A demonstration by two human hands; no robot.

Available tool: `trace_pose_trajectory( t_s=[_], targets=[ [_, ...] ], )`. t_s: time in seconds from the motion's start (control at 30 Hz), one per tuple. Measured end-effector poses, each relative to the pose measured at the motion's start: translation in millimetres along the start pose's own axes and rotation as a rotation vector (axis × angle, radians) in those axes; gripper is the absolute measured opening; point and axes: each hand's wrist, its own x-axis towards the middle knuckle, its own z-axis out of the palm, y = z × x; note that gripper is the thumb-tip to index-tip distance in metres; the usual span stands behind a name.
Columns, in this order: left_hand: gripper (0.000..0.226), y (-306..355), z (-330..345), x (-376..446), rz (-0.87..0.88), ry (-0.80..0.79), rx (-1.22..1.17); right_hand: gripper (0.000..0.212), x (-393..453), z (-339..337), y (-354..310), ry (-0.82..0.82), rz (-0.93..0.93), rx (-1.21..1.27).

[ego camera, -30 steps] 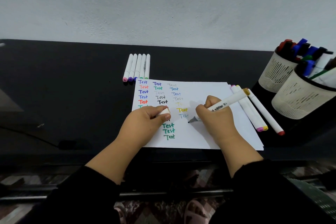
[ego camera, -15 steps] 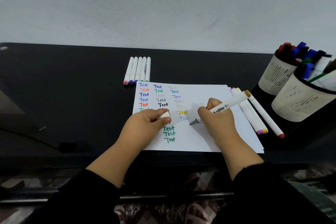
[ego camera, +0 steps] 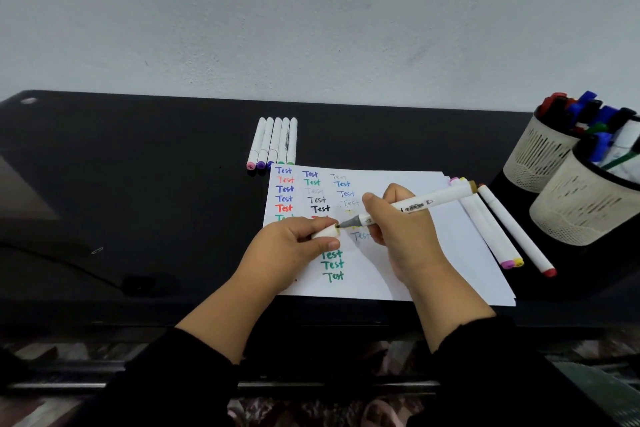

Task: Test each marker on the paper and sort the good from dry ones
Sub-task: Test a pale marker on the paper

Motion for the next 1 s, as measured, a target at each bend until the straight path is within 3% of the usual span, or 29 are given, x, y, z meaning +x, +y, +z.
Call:
trace_pose_trajectory(
  t_s=[0.37, 0.67, 0.8, 1.0],
  targets=[
    [0.024, 0, -3, 1, -0.006, -0.030, -0.119, 0.038, 3, 10, -5, -0.062, 0.041, -0.007],
    [0.029, 1, -2, 1, -0.020, 0.031, -0.131, 0.037, -2, 13, -10, -0.223, 0.053, -0.012],
    [0.020, 1, 0, 1, -0.034, 0.042, -0.109, 0.030, 0, 14, -12, -0.147, 0.056, -0.072],
    [0.017, -3, 0, 1, -0.034, 0.039, -0.115, 0.036, 1, 25, -4, -0.070, 0.063, -0.080]
  ],
)
